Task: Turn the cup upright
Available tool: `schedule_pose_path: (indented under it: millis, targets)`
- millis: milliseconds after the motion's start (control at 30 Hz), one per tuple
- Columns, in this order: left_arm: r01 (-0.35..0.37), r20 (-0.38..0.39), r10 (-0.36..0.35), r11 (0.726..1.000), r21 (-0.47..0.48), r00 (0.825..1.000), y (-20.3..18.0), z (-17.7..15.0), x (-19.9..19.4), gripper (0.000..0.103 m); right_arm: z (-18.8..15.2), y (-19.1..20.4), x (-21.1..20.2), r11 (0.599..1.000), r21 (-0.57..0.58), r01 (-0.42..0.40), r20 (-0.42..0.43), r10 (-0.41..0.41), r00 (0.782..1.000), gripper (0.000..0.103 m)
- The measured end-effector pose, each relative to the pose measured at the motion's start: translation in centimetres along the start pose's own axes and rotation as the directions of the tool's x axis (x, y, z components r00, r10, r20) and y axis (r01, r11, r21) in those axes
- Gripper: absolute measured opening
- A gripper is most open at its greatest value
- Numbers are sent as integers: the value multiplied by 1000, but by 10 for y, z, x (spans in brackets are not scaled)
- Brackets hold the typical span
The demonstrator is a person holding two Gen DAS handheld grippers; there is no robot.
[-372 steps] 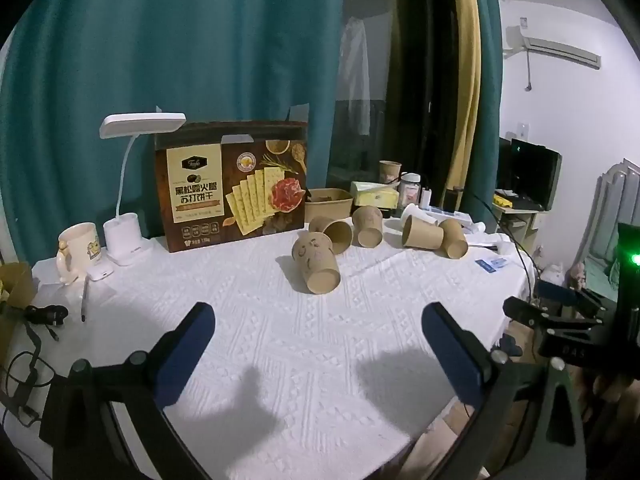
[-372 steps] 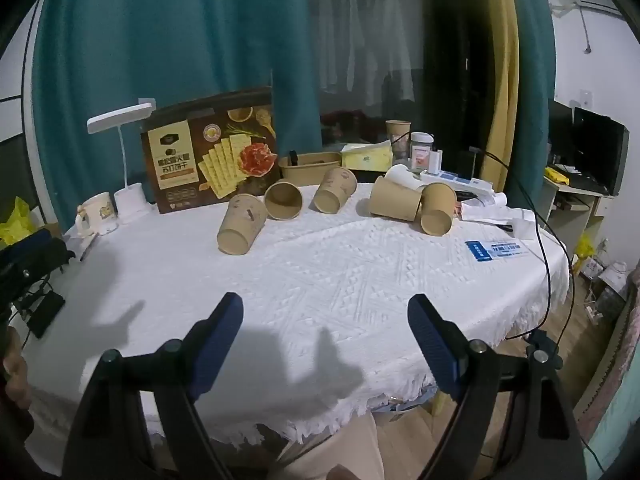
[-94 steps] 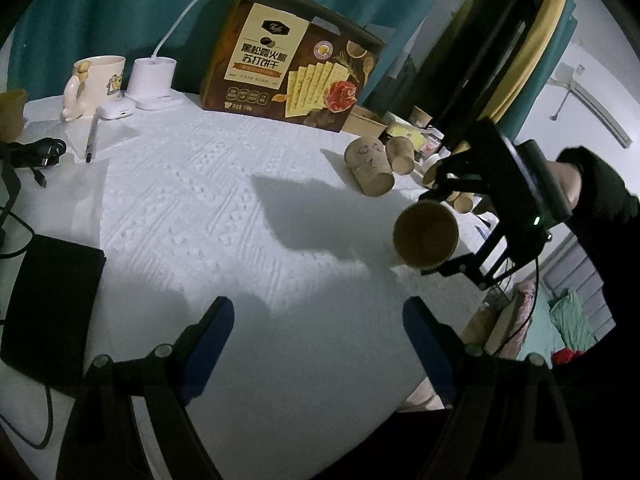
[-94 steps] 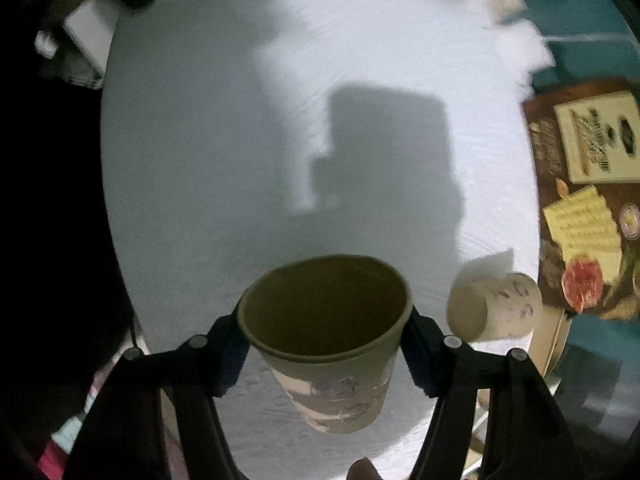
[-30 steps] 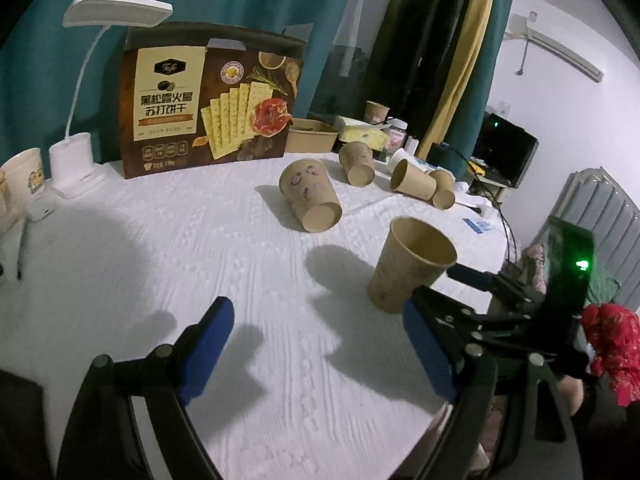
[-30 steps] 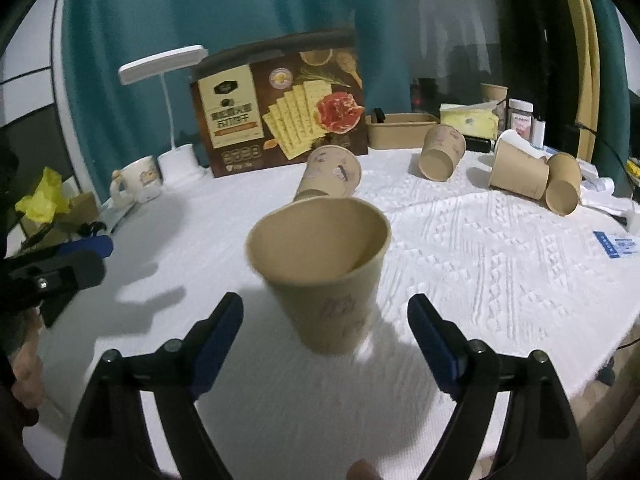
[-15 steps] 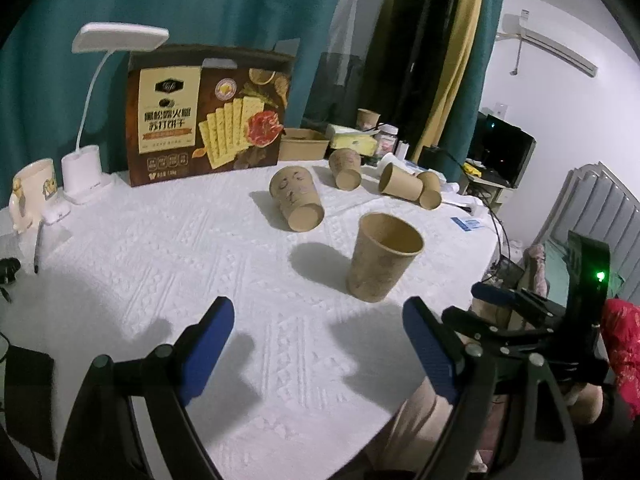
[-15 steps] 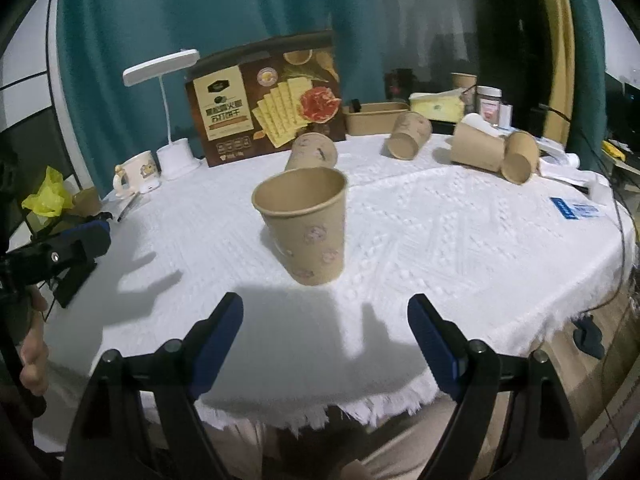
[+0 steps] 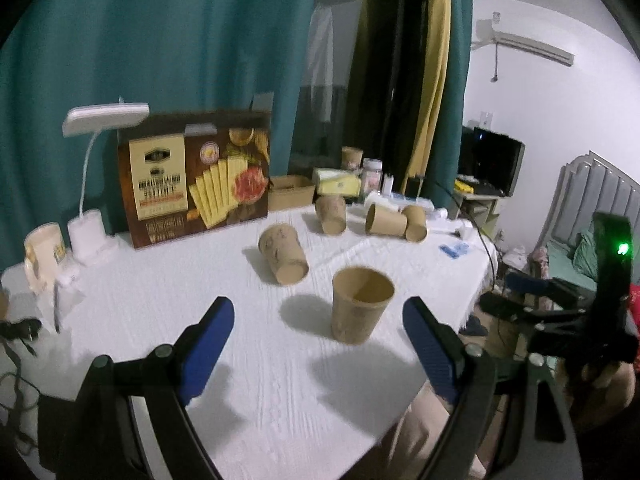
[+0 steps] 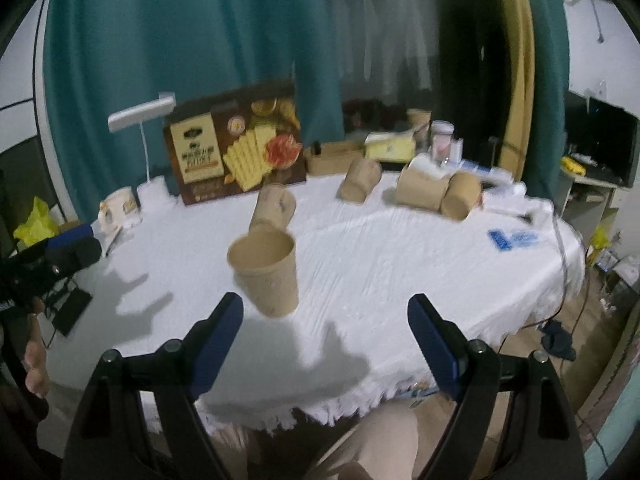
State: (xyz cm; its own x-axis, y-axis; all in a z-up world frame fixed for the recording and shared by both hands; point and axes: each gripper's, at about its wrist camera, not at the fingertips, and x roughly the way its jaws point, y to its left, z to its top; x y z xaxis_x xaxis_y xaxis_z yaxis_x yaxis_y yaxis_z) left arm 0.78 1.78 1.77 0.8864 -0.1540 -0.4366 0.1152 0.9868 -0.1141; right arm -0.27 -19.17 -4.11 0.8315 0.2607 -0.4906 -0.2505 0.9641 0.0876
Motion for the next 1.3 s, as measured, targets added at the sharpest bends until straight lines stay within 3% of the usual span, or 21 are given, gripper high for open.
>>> schedule_pose_path:
  millis: [133, 267, 433, 1300]
  targets:
    - [-12, 40, 11, 1000, 15, 999, -8, 15, -6, 87, 22, -3, -26, 1000, -11, 25, 70, -24, 997, 83]
    - [-27, 109, 25, 999, 17, 994, -13, 24, -13, 95, 41, -4, -48, 998, -25, 52, 135, -49, 990, 83]
    - [-53, 143, 50, 998, 20, 988, -16, 29, -20, 97, 50, -7, -64, 997, -27, 67, 171, -61, 983, 85]
    - [-59, 139, 57, 998, 8, 989, -13, 28, -25, 97, 48, -2, -68, 997, -28, 66, 179, -60, 982, 87]
